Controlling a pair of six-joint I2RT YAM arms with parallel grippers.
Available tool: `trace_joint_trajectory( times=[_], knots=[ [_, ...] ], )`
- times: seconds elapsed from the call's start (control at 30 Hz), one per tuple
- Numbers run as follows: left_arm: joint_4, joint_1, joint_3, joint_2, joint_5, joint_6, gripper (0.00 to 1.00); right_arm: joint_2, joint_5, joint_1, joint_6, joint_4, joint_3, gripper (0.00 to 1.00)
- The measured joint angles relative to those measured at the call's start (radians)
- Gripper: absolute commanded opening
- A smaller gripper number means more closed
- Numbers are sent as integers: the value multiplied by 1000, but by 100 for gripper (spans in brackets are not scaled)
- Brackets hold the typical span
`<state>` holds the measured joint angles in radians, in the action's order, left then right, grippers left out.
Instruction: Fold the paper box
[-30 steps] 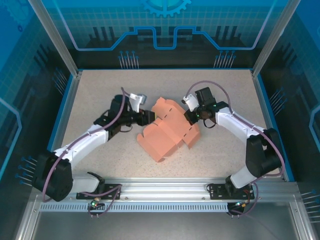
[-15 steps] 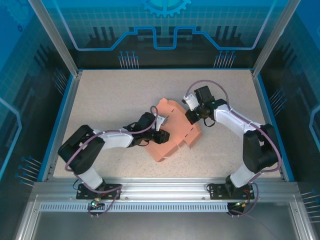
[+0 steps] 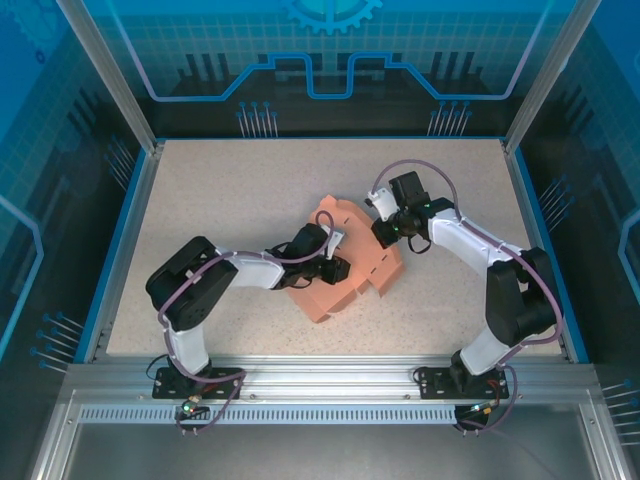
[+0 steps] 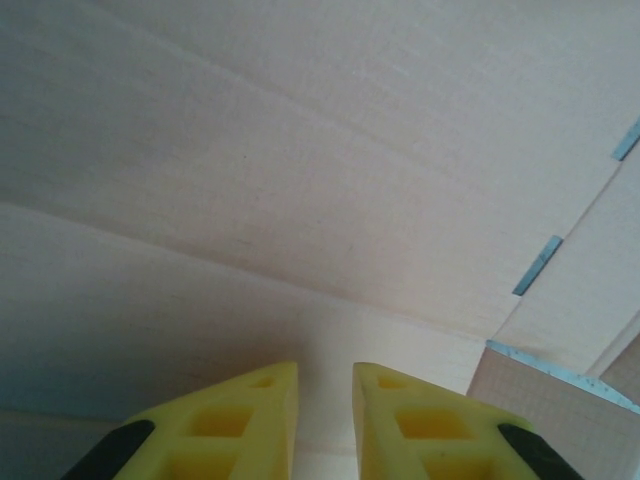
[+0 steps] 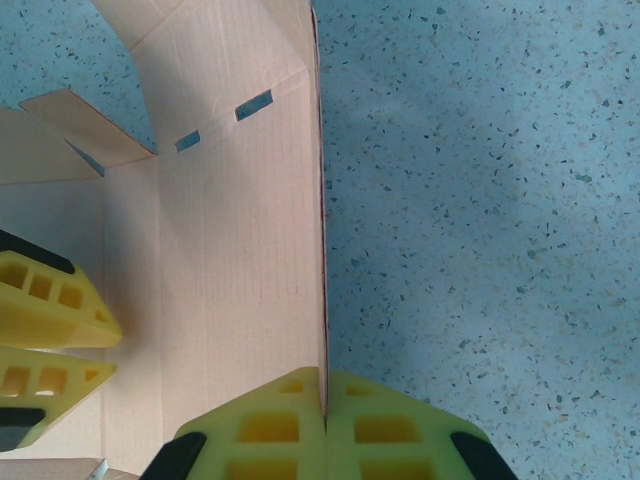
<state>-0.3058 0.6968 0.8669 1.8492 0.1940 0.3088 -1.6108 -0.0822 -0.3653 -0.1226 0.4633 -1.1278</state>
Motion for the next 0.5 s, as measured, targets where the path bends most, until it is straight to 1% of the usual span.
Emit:
trace_joint_trajectory(
  times=[0.33,0.5],
  knots=[
    [-68,0,13,56,-17,8,19,1,-6,-1,43,-12,8,0],
    [-106,0,14,72,-26,29,18,13,31,-15,79,-19,18,0]
  ],
)
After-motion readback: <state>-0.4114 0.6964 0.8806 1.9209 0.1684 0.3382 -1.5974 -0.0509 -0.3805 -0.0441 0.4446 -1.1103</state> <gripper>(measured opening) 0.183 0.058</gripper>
